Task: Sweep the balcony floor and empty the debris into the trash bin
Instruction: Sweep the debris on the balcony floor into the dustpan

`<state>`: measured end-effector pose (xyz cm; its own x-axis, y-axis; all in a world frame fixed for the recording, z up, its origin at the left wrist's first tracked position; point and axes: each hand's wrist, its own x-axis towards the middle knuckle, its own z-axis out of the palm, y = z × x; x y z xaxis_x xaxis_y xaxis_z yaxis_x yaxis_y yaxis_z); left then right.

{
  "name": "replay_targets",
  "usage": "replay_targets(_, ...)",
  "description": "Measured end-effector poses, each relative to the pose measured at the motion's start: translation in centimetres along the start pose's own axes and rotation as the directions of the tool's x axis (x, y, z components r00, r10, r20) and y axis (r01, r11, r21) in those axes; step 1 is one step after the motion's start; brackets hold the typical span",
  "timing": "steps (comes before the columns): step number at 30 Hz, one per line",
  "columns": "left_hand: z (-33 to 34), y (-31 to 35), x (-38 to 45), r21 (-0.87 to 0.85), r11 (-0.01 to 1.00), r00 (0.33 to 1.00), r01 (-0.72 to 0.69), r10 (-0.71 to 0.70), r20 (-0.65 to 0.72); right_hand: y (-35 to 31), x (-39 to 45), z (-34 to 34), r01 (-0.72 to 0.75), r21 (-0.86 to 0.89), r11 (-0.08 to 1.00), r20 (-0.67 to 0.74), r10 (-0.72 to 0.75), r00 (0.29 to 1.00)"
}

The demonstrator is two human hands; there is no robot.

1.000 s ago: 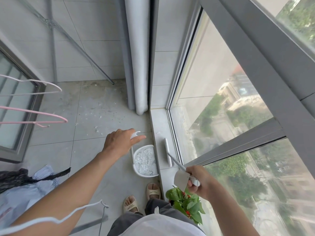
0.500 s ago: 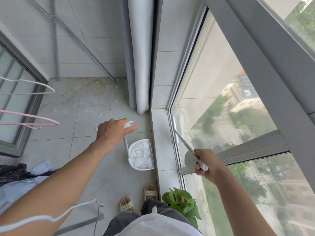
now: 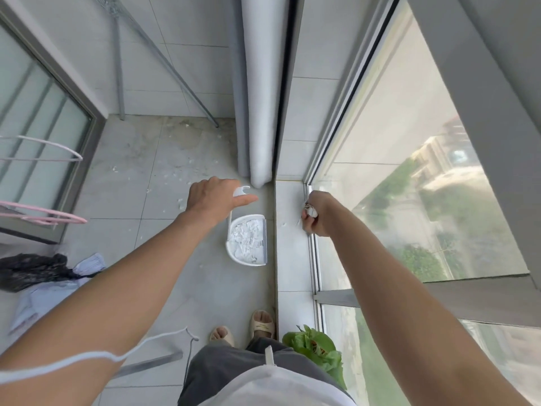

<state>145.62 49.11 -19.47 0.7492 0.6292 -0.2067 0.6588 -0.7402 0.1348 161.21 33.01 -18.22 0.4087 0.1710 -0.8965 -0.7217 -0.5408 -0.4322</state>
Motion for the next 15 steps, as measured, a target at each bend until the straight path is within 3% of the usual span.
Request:
replay_targets(6, -0.8, 1.2, 2.2, -0.041, 0.999, 0.998, -0.024, 0.026, 0.058, -0.1, -0.5, 1.9, -0.022, -0.257, 0.966, 0.067, 0.041, 0.997)
replay_targets(11, -1.0, 1.7, 2.7, -0.074, 0.995, 0.996, -0.063, 0.067, 0.052, 1.2, -0.3, -2.3, -0.062, -0.223, 0.973, 0.173, 0.102, 0.980)
replay_targets(15, -1.0, 1.8, 2.7, -0.043, 0.994, 0.993, -0.104, 0.106, 0.053, 3.1, -2.8, -7.2, -0.003, -0.068, 0.998, 0.260, 0.020, 0.965)
